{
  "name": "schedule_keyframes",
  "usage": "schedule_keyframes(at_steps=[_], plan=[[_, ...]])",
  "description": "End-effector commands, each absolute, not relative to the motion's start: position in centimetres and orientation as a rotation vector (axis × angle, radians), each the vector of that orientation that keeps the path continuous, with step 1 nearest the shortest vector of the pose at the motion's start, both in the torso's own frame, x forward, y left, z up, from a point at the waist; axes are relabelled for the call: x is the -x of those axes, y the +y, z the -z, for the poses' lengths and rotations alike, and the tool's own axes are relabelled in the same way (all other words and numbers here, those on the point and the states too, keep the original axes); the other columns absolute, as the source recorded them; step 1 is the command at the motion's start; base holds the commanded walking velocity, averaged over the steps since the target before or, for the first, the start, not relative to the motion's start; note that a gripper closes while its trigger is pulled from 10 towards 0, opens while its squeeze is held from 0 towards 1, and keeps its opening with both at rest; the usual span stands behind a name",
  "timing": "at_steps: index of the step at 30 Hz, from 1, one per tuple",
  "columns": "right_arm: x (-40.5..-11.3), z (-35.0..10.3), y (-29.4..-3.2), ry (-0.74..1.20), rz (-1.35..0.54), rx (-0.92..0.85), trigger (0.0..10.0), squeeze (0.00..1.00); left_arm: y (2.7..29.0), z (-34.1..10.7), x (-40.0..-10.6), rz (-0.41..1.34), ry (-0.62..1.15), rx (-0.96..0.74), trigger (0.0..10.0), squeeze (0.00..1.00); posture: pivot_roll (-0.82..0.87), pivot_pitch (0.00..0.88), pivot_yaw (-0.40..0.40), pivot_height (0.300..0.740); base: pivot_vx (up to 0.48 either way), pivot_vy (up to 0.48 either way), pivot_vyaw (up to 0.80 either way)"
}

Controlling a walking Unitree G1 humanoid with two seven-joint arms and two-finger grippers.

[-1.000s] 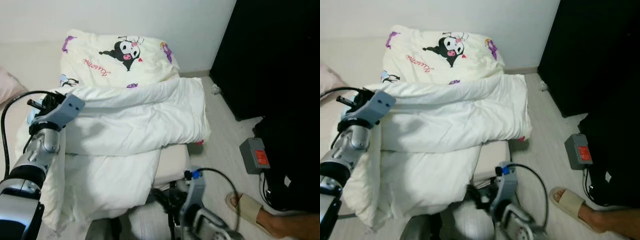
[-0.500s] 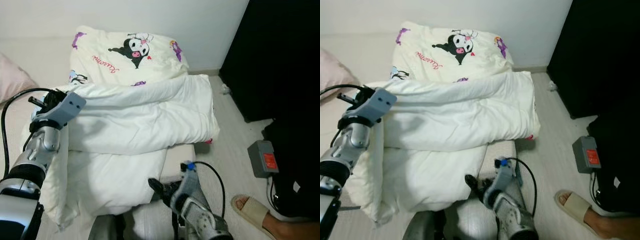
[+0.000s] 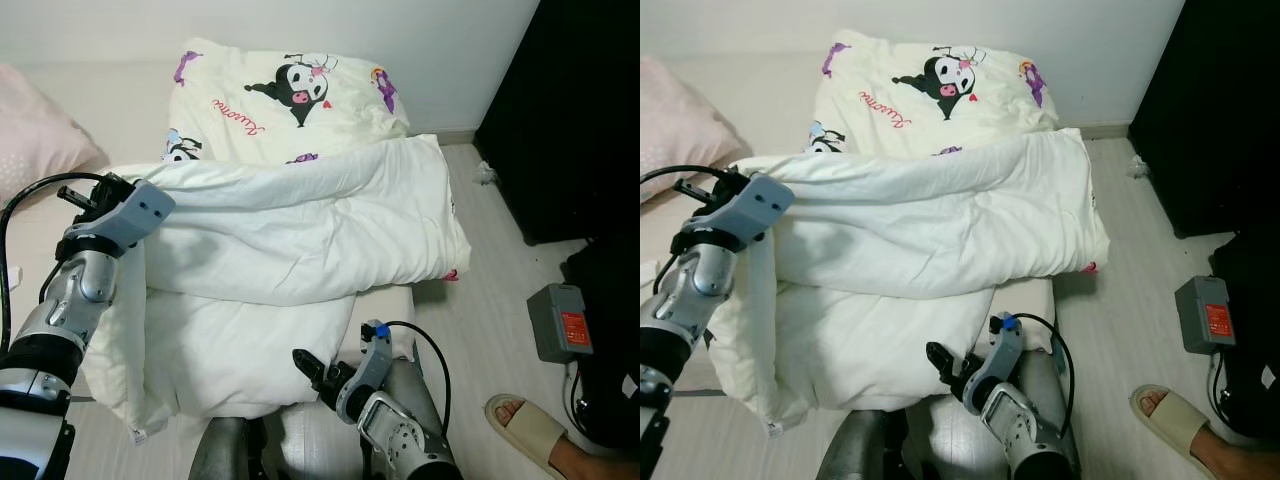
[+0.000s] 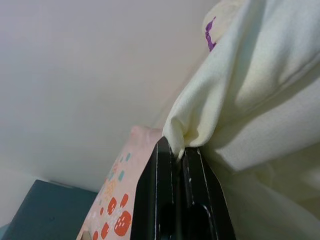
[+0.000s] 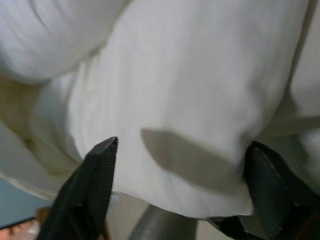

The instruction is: Clean up the room

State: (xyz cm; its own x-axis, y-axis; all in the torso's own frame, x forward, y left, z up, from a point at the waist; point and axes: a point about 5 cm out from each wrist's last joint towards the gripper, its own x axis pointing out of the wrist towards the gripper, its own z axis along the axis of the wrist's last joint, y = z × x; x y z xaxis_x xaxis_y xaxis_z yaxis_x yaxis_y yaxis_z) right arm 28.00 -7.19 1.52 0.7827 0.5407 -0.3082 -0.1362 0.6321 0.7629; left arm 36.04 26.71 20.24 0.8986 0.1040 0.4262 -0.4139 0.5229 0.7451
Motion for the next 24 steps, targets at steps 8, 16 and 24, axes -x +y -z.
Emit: schedule_keyframes(at_steps=[8,16,24], plan=[[-27.6,-1.4,-6.8,0.515,-0.387,-0.861,0.0,0.00,28.3,-19.7,-35.2,-0.344,-0.295,-0.983,0.0,0.00,-0.08,0.393,0.095,0.581,0.000,0.000,0.00],[-27.8,-0.7,-9.7,0.485,-0.243,-0.843,0.0,0.00,28.4,-19.7,-35.2,-0.344,-0.286,-0.977,0.0,0.00,-0.09,0.388,0.091,0.581,0.000,0.000,0.00],[-27.4,-0.7,-15.3,0.415,-0.022,-0.777,0.0,0.00,28.4,-19.6,-35.4,-0.359,-0.278,-0.962,0.0,0.00,-0.12,0.360,0.072,0.581,0.000,0.000,0.00]])
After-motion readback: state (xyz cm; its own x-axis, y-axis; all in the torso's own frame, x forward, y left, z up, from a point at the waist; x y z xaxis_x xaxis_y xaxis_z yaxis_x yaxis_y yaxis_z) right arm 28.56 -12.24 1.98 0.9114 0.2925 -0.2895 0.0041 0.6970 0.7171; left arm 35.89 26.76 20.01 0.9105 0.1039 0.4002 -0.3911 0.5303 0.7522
